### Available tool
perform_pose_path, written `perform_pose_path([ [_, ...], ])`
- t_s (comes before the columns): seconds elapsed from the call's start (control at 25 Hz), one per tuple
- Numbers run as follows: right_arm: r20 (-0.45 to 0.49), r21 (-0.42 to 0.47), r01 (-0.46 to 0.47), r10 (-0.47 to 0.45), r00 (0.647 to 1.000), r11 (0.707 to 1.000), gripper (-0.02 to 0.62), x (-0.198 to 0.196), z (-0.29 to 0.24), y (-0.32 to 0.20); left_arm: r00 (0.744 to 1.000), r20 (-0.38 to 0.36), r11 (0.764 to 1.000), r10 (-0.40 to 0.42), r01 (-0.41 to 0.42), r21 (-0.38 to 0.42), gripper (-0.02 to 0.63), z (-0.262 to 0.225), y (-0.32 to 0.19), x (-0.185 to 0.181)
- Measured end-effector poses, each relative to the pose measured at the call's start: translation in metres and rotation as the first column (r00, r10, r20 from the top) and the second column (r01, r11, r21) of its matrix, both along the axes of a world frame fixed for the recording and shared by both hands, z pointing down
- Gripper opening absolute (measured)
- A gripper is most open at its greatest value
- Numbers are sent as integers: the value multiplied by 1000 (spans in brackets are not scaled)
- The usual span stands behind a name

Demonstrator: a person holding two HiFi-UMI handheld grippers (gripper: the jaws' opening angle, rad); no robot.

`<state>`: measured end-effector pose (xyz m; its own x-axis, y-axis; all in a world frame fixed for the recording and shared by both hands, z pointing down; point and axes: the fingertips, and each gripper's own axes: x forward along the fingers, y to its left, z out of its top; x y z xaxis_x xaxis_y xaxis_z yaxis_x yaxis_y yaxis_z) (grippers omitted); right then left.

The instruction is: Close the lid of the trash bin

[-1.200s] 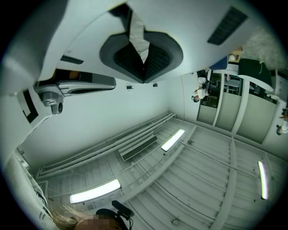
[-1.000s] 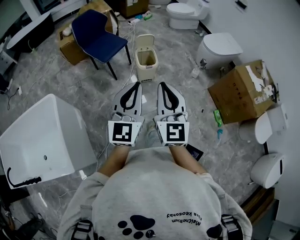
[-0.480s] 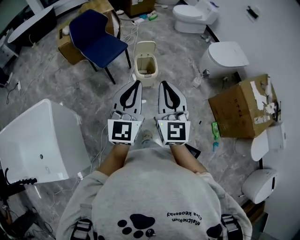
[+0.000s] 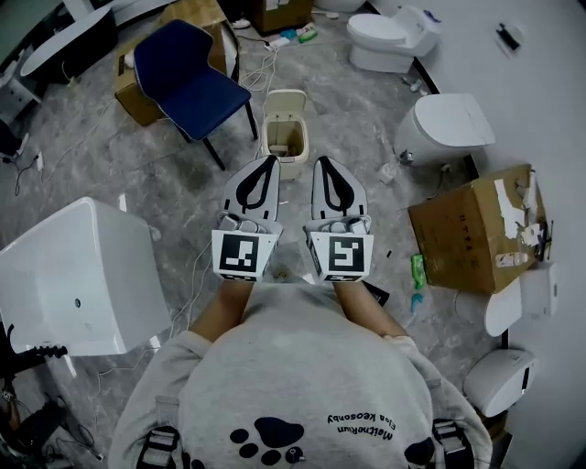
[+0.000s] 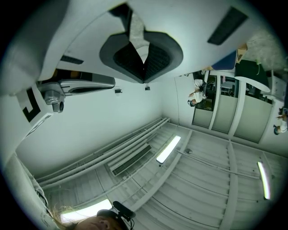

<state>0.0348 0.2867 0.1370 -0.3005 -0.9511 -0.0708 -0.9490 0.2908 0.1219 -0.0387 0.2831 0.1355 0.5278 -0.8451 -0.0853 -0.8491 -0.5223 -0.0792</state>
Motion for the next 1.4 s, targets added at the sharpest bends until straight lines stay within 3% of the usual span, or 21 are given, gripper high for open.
perform_pose_path([
  [0.68, -7, 4, -20, 20, 1000, 1000, 34, 9, 10, -65, 1000, -1, 1000, 1, -1, -7, 20, 9, -65, 5],
  [1.4, -1, -19, -55, 55, 998, 998, 34, 5, 11, -248, 998, 10, 997, 64, -63, -32, 20, 15, -251, 10],
])
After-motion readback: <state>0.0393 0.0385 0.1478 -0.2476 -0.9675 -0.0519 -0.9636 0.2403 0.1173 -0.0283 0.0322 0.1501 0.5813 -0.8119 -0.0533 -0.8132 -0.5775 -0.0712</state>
